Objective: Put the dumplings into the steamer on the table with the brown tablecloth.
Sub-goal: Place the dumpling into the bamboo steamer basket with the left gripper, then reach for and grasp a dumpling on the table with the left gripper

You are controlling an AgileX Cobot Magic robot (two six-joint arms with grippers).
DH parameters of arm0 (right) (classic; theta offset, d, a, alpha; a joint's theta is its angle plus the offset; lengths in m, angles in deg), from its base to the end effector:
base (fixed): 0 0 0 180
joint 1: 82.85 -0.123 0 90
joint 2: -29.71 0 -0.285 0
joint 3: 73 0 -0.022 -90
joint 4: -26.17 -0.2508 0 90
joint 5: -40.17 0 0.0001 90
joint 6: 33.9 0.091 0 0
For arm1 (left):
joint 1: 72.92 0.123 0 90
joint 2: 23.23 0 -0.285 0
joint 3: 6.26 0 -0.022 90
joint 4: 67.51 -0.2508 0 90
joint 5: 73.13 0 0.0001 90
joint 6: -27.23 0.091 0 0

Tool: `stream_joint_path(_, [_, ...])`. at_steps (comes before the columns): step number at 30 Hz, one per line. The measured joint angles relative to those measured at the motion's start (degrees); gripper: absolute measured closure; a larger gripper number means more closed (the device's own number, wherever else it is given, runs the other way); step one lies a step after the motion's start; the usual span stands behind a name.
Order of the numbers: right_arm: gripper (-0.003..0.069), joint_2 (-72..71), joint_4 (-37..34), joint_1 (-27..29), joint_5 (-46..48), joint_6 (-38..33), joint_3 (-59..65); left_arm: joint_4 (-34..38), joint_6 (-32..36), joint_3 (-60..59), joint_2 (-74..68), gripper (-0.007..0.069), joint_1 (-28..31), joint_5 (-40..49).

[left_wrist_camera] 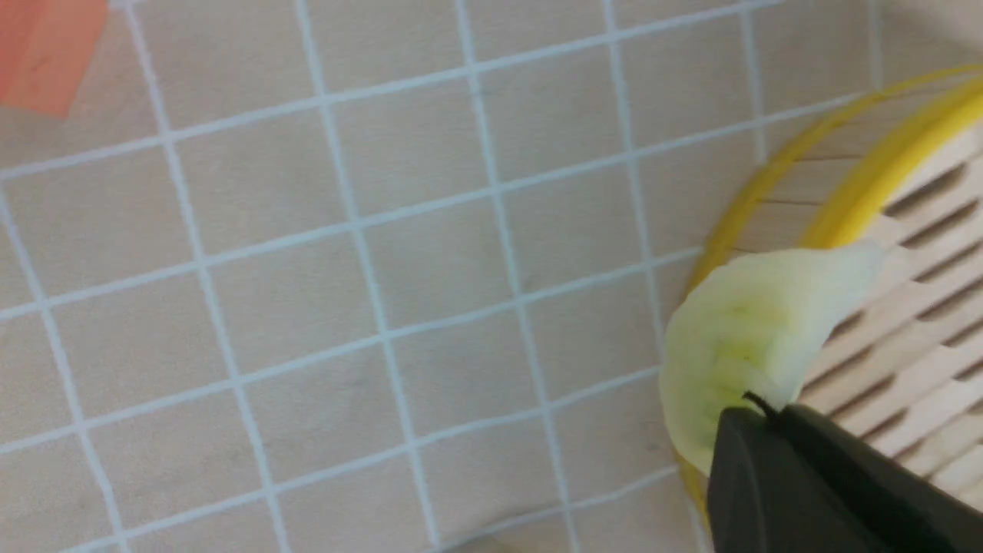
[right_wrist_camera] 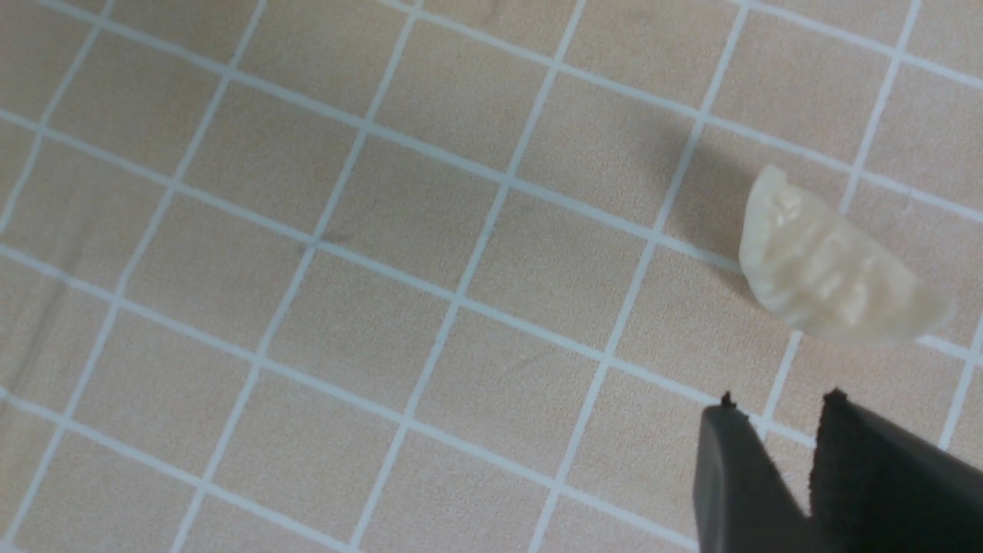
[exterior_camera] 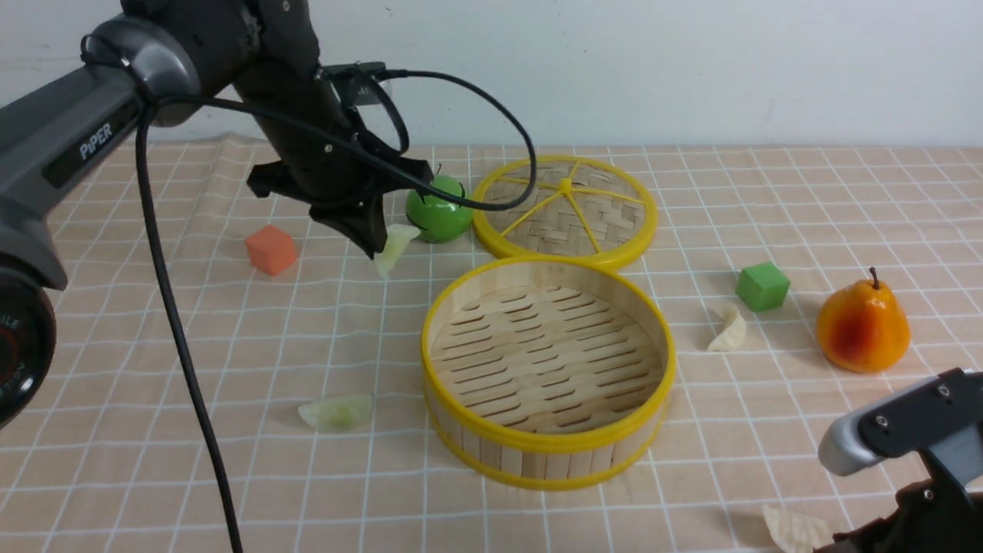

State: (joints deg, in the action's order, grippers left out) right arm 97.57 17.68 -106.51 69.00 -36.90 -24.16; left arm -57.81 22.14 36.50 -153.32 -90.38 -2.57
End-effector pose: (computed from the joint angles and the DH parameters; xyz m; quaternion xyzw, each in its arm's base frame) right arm 0.1606 0.0774 0.2193 -0.1696 0.9387 0.1054 0.2811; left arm 0.4413 -0.1540 0.2916 0.0931 0.9736 -0.1194 0.1710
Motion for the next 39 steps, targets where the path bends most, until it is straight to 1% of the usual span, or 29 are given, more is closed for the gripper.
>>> stream_joint_path(4, [0.0481,0.0,0.0,0.0,-0.2,0.0,0.0,-0.3,-0.9,0.0,-0.2,0.0638,-4.6,-0.6])
stream_joint_path(6, [0.0480,0.0,0.0,0.0,-0.3,0.0,0.0,-2.8,-3.9,0.0,-1.3,0.0638,-8.1,-3.0])
stream_joint_path(7, [0.0480,0.0,0.0,0.0,-0.3,0.0,0.0,-3.1,-3.9,0.0,-1.4,0.0638,-8.4,-3.3])
stream_joint_path(8, [0.0480,0.0,0.0,0.0,-0.3,0.0,0.0,-5.8,-6.6,0.0,-2.6,0.0638,-10.3,-5.1])
stream_joint_path(9, [0.0480,0.0,0.0,0.0,-0.3,0.0,0.0,-7.2,-7.9,0.0,-3.5,0.0638,-11.1,-5.8])
stream_joint_path(12, [0.0480,0.0,0.0,0.0,-0.3,0.0,0.0,-10.0,-10.1,0.0,-6.4,0.0638,-12.6,-6.5])
stream_joint_path(16, [0.0480,0.0,0.0,0.0,-0.3,0.0,0.0,-10.2,-10.7,0.0,-9.1,0.0628,-13.0,-6.8])
stream_joint_path(18, [0.0480,0.0,0.0,0.0,-0.3,0.0,0.0,-9.7,-10.7,0.1,-9.2,0.0592,-13.0,-7.1])
stream_joint_path(19, [0.0480,0.0,0.0,0.0,-0.3,0.0,0.0,-9.7,-10.8,0.1,-9.2,0.0540,-13.0,-6.9])
stream_joint_path(21, [0.0480,0.0,0.0,0.0,-0.3,0.0,0.0,-9.7,-10.8,0.1,-9.2,0.0492,-13.0,-6.5])
stream_joint_path(23, [0.0480,0.0,0.0,0.0,-0.3,0.1,0.0,-9.7,-10.8,0.3,-8.9,0.0351,-13.0,-4.8])
stream_joint_path(24, [0.0480,0.0,0.0,0.0,-0.2,0.1,0.0,-9.7,-10.8,0.6,-8.4,0.0301,-13.0,-3.9])
stream_joint_path(25, [0.0480,0.0,0.0,0.0,-0.2,0.1,0.0,-10.4,-10.8,0.6,-7.7,0.0258,-13.0,-3.0])
stream_joint_path(27, [0.0477,0.0,-0.1,0.0,-0.2,0.1,0.0,-12.2,-10.7,0.6,-5.3,0.0206,-13.1,-1.1])
stream_joint_path(30, [0.0475,0.0,-0.6,0.0,0.3,0.1,0.0,-15.1,-8.8,0.6,0.3,0.0185,-13.1,0.0])
stream_joint_path(33, [0.0475,0.0,-1.7,0.0,1.6,0.1,0.0,-16.8,-5.3,-0.6,8.5,0.0193,-12.0,0.1])
stream_joint_path(34, [0.0475,0.0,-1.8,0.0,1.6,0.1,0.0,-16.8,-5.1,-0.8,8.5,0.0194,-11.9,0.1])
stream_joint_path(36, [0.0472,0.0,-1.9,0.0,2.3,0.1,0.0,-16.5,-4.0,-4.3,12.9,0.0207,-9.8,0.1])
stream_joint_path(39, [0.0469,0.0,-1.9,0.0,2.9,-0.2,0.0,-14.5,-3.0,-15.5,17.5,0.0223,-5.0,0.1])
